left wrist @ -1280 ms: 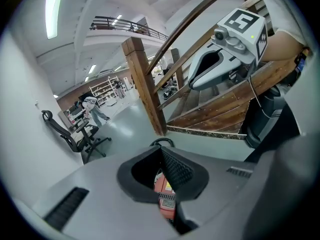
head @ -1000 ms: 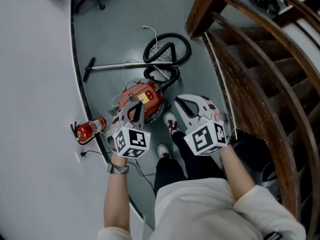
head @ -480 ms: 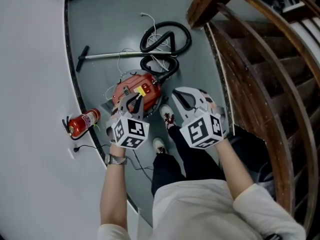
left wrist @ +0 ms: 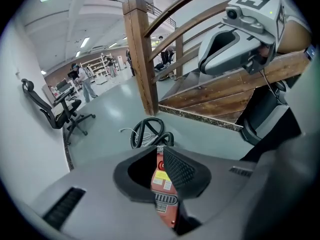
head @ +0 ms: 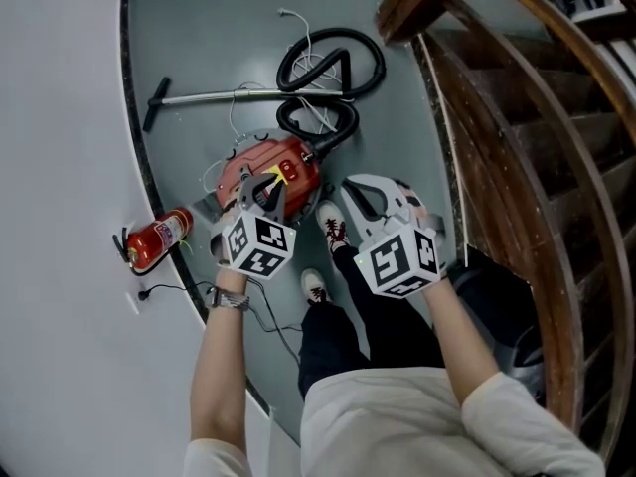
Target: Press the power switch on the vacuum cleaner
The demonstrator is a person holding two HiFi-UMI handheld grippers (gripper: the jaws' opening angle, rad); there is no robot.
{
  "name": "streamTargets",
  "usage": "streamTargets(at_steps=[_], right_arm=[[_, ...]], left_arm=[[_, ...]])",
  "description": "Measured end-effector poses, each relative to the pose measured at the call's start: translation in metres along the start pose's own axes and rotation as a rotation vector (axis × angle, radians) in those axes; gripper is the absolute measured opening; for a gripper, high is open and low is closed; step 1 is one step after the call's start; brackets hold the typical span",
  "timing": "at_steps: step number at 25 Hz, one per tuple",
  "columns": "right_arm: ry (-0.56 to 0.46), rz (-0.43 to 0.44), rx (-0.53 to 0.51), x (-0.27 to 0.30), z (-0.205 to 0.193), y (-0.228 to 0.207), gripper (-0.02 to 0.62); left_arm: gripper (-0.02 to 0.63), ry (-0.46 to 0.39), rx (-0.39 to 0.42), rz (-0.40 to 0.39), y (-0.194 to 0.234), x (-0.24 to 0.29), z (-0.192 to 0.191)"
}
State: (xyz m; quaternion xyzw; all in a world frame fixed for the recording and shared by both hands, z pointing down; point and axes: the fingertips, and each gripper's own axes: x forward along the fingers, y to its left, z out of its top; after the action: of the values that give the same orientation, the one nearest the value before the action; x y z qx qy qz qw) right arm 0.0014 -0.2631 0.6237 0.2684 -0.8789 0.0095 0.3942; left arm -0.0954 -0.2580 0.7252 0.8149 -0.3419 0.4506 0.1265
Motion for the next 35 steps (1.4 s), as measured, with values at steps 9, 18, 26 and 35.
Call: streamTargets(at_steps=[9, 18, 26, 35], right_arm=[[0.016, 0.013, 0.010, 0.017, -0.017, 0.007, 0.031], [0.033, 0.045, 0.026, 0.030, -0.032, 0.016, 0.031], [0.064, 0.058, 0.018, 0.038, -0.049, 0.016, 0.031], [0.087, 0.053, 0.018, 0.047, -0.057, 0.014, 0.031]], left_arm=[[0.043, 0.042, -0.010, -0.021, 0.002, 0.038, -0.024], [0.049, 0.089, 0.004, -0.078, -0.007, 0.080, -0.040], [0.063, 0.140, -0.011, -0.093, -0.003, 0.108, -0.060], [0.063, 0.176, -0.089, -0.105, -0.001, 0.134, -0.070]])
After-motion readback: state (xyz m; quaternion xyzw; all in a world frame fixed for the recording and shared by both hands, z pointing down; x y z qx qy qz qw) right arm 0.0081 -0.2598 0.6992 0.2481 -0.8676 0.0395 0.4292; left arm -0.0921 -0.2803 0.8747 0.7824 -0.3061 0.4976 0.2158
